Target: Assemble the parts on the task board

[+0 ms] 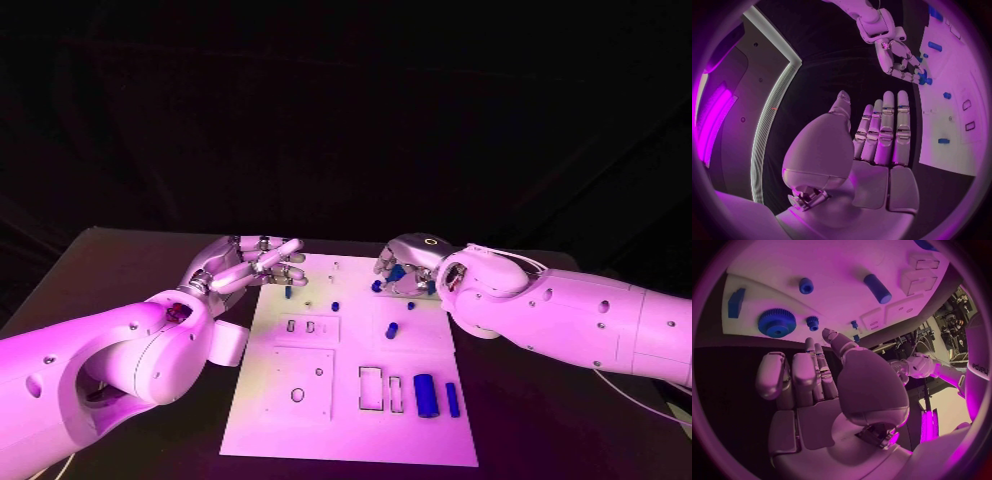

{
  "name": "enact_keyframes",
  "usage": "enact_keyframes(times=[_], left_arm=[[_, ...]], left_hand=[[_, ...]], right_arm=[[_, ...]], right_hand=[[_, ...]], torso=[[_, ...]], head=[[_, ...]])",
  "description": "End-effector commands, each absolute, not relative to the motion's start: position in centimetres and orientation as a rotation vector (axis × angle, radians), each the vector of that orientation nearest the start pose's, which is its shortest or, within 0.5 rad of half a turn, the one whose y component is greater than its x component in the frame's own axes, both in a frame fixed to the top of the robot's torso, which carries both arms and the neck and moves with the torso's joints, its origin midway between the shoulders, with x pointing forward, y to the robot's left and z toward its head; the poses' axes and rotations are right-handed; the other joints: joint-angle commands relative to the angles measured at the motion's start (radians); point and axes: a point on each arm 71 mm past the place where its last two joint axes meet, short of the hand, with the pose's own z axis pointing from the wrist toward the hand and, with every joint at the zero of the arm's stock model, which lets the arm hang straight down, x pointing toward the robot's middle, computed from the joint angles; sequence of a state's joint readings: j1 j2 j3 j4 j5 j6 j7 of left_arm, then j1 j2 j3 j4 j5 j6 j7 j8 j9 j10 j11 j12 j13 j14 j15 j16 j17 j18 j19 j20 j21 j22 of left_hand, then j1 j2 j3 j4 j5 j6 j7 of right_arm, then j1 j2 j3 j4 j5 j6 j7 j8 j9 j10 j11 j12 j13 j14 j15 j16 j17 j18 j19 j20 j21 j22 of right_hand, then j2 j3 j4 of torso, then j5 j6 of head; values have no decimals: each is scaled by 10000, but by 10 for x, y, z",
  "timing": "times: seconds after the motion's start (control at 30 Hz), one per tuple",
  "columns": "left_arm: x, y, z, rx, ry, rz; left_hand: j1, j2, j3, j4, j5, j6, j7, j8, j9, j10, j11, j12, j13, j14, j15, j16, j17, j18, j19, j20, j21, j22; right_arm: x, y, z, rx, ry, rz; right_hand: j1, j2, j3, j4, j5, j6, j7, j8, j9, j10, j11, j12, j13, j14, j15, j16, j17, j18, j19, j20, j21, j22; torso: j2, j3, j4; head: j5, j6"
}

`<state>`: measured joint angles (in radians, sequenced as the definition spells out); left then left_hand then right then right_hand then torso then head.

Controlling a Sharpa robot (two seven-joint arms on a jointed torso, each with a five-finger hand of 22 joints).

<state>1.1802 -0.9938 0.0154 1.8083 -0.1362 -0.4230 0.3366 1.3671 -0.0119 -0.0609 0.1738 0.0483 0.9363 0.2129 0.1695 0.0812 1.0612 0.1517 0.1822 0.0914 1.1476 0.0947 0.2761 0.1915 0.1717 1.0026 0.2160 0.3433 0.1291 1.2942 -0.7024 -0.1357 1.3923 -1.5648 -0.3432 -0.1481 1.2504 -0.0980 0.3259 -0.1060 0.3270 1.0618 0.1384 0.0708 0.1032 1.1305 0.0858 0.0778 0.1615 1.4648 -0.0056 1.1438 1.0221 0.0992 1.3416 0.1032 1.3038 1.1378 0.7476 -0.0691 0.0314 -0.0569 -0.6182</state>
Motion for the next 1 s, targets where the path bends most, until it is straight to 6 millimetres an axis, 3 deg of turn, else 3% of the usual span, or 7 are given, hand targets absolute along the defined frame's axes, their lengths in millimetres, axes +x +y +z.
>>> enact_keyframes(times=[0.03, 0.2, 0.4, 0.57, 0.73, 1.0], left_arm=[[436, 199, -142, -9871, 14568, -15774], [435, 199, -141, -9878, 14593, -15797], [434, 199, -140, -9861, 14537, -15868], [434, 200, -138, -9928, 14468, -15900], [434, 200, -137, -9948, 14423, -15892], [435, 200, -135, -9988, 14374, -15959]], left_hand=[[-61, 60, -57, 1, 22, -29, 25, -69, -9, -74, 32, -62, -17, -7, 49, -33, 14, 122, 51, -7, -4, -13], [-62, 61, -63, -2, 22, -38, 30, -79, -12, -85, 37, -72, -19, -9, 52, -36, 18, 122, 51, -6, -6, -16], [-66, 65, -68, -3, 22, -45, 35, -88, -16, -95, 41, -81, -21, -11, 55, -39, 23, 122, 51, -5, -9, -19], [-66, 65, -68, -3, 22, -45, 35, -88, -16, -95, 41, -81, -21, -11, 55, -39, 23, 122, 51, -5, -9, -19], [-63, 81, -87, -18, 22, -91, 57, -134, -32, -150, 62, -127, -30, -22, 70, -53, 43, 121, 51, -1, -19, -32], [-65, 93, -95, -21, 22, -112, 67, -156, -40, -175, 72, -148, -35, -33, 78, -63, 51, 120, 48, 1, -25, -40]], right_arm=[[515, -166, -178, -3233, 16117, 4879], [517, -166, -179, -3225, 16110, 4687], [518, -163, -179, -3253, 16001, 4728], [519, -162, -180, -3270, 16040, 4693], [519, -162, -181, -3304, 16148, 4654], [519, -160, -184, -3314, 16315, 4826]], right_hand=[[-12, -119, 53, 40, -55, 1, 11, -28, 14, -80, -9, 15, 18, 372, 56, 87, 70, -184, 81, 10, 85, 101], [-19, -135, 69, 77, -73, -4, 14, -29, 17, -90, -4, 15, 24, 371, 62, 185, 158, -201, 116, 18, 166, 219], [-2, -134, 105, 112, -79, 6, 13, -23, 25, -60, -9, 38, 39, 374, 61, 303, 264, -221, 165, 24, 265, 366], [9, -136, 126, 125, -83, 12, 10, -21, 29, -36, -15, 52, 48, 370, 59, 331, 279, -227, 179, 25, 300, 418], [5, -145, 142, 152, -103, 40, 15, -8, 39, -24, -15, 61, 55, 360, 59, 359, 291, -227, 174, 27, 320, 443], [35, -117, 214, 203, -135, 137, 26, 28, 68, 40, -18, 96, 79, 352, 55, 472, 383, -243, 203, 30, 405, 572]], torso=[[35, -5, 37], [61, 0, 57], [73, -16, 30], [73, -14, 78], [90, -25, 80], [86, -24, 92]], head=[[-12, 21], [-29, 20], [-8, -15], [7, -70], [76, -122], [50, -157]])
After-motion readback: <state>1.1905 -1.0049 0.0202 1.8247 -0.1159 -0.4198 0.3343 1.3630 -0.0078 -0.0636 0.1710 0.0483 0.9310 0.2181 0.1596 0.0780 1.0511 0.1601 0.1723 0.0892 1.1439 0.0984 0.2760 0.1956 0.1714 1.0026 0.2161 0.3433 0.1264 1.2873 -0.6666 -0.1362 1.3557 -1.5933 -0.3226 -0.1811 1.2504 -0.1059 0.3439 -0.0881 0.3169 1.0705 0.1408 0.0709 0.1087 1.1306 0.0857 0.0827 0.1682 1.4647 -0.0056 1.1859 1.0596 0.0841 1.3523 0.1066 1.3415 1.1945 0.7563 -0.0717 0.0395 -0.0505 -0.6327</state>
